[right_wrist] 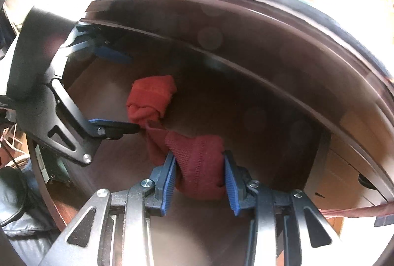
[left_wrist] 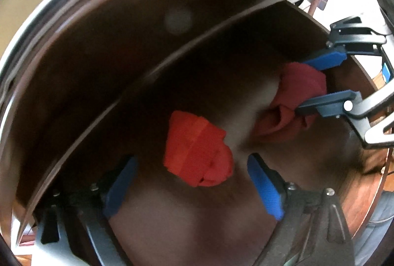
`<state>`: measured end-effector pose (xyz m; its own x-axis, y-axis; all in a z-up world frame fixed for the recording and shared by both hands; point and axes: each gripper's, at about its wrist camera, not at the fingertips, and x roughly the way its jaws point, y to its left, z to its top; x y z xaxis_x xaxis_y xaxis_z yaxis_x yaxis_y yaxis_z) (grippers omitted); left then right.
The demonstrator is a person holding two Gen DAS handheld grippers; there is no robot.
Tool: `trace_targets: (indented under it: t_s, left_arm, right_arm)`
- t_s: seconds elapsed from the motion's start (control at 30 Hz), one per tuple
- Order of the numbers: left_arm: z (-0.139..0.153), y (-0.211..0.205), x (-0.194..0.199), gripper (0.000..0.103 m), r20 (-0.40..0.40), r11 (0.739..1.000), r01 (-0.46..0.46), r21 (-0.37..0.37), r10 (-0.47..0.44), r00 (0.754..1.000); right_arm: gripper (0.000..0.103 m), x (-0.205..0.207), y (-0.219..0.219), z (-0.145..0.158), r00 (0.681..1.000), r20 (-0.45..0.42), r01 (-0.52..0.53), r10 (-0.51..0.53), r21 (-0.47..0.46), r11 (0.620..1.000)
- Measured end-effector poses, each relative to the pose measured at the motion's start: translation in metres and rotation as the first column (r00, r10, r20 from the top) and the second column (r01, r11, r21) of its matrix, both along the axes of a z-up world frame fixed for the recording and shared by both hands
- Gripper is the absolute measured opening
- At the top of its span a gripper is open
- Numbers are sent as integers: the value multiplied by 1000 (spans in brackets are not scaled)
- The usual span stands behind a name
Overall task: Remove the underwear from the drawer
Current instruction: 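Grasp the dark red sock with the right tool while the left grasps the red sock, then lift the dark red and red socks out of the drawer with both tools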
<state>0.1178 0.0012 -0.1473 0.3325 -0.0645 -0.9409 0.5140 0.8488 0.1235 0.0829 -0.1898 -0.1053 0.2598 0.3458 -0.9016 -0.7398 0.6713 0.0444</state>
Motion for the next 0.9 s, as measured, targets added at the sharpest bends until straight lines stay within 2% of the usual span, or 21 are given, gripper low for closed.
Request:
trace_targets:
  t_s: [0.13,0.2,0.27,0.33,0.47,0.63,0.8,0.9]
  left_arm:
    - [-5,-12,4,89,-1,999,25,33,-25,1000]
    - [-6,-16,8,80,-16,998,41,37,-41,999]
    - [-9,-18,10,58,-50,998,54,36,-52,997]
    - [-12,-18,12,51,-70,998,52,35,-50,996]
    - [-5,-13,12,27,-61,999,50,-6,-51,997]
    - [-1,-7,4,17,-42,999,53,-7,-54,998]
    - [6,2,-2,15,-4,999,28,-18,-28,1000]
    - [9,16,-8,14,21,999,1,-51,0,1000]
  right_arm:
    - [39,2,-3,-1,1000,1,-3,3,-2,1000]
    - [39,4,-6,1,1000,1,-4,4,0,1000]
    - [39,4,-8,-4,1000,1,-4,4,3,1000]
    - [39,4,-9,-5,1000,-2,-5,5,5,1000]
    - [39,5,-11,-3,1000,1,-2,2,11,1000]
    - [39,5,-14,0,1000,16,2,-2,19,1000]
    - [39,-1,-14,3,998,56,-12,11,16,1000]
    - [39,-5,-15,7,996,89,-15,14,13,1000]
